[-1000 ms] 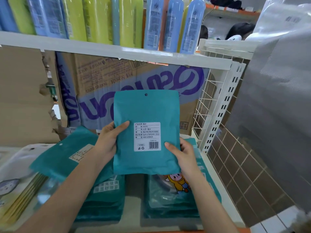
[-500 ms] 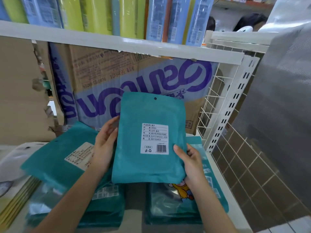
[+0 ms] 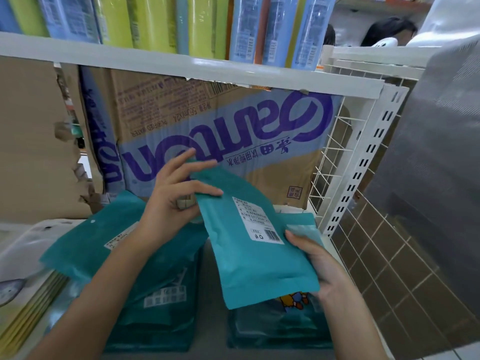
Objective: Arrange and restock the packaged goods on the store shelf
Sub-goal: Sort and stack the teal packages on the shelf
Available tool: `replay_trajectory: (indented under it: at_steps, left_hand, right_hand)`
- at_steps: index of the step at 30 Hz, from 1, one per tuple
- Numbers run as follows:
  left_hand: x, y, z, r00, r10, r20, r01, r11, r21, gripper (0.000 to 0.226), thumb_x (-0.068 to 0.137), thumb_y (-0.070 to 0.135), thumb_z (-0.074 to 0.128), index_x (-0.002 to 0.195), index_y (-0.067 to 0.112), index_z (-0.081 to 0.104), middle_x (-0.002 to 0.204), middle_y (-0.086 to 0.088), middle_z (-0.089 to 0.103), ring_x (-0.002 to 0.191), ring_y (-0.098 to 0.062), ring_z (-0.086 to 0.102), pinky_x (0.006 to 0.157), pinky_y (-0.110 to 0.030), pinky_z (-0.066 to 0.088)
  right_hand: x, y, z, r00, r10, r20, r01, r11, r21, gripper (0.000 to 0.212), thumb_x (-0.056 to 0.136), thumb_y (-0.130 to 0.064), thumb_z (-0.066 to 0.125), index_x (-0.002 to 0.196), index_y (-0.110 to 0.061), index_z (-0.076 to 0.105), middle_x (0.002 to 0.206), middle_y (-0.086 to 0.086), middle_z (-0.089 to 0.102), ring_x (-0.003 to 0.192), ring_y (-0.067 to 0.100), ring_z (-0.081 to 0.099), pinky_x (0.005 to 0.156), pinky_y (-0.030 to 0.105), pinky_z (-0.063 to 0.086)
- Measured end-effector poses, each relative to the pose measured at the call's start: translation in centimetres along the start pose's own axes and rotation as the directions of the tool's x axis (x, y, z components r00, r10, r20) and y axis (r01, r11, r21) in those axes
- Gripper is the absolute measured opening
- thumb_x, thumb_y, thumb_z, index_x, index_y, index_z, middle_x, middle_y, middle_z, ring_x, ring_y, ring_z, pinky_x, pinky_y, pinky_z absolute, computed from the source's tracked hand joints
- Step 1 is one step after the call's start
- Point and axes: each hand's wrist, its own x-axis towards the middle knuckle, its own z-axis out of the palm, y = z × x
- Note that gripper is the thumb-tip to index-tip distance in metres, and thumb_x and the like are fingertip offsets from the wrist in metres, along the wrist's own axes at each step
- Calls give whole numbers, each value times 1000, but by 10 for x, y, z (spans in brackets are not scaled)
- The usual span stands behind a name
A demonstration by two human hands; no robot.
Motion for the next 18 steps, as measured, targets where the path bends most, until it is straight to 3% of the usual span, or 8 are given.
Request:
replay_trajectory:
  at_steps: [3,5,7,9,11,14,16,18]
  left_hand:
    - [7,3,-6,996,-20,86,22,999,-26,21,81,57,54,99,49,61,109,36,57,121,-1,46,106,-51,29]
    - [9,3,-6,997,-38,65,38,999,1,25,76,61,54,95,46,61,102,37,58,112,8,47,105,-49,29]
    - [12,1,-6,994,-84,67,82,996,28,22,69,56,59,91,57,59,99,41,56,107,14,46,106,-39,25]
    - [16,0,-9,990,-105,95,96,991,91,29,67,50,58,89,68,53,99,44,53,106,17,42,107,-27,17]
    - [18,-3,-9,988,-108,113,90,985,149,31,67,50,57,88,71,51,100,47,49,106,20,39,105,-15,12]
    - [21,-5,-8,987,-126,99,108,980,167,25,66,45,65,84,61,58,95,46,51,102,22,38,100,-12,10]
    - [23,-5,-5,989,-117,92,99,978,184,24,67,35,71,87,42,61,90,42,53,100,20,38,100,-13,9]
    - [26,-3,-2,992,-84,93,65,978,196,21,67,33,69,86,35,61,93,45,51,101,22,37,99,-10,8]
  right_hand:
    - [-3,2,2,1000,-14,-23,14,1000,-5,74,25,-15,97,94,-2,73,100,21,69,80,32,70,60,40,58]
    - [-3,2,1,987,-111,-112,96,986,-139,85,27,-25,97,105,-4,68,104,18,69,87,28,70,67,35,59]
    - [-3,0,-1,945,-292,-144,228,910,-345,90,38,-42,91,116,-9,62,108,9,70,93,19,69,76,27,57]
    - [-7,-3,-2,882,-469,-37,377,752,-541,95,41,-70,78,119,-20,59,113,-4,68,104,13,64,88,25,52]
    - [-14,-4,-1,824,-537,181,519,585,-624,95,50,-80,65,124,-22,55,118,-6,65,110,14,61,95,26,49]
    - [-23,1,6,812,-454,366,554,403,-729,83,57,-68,69,125,-24,52,120,-9,63,112,12,58,95,25,47]
    - [-23,6,13,818,-455,353,505,271,-820,61,60,-49,73,117,-36,56,113,-18,63,109,5,57,91,18,45]
    - [-21,11,17,770,-554,316,478,174,-861,42,70,-31,78,105,-43,57,103,-26,64,102,-1,58,82,10,45]
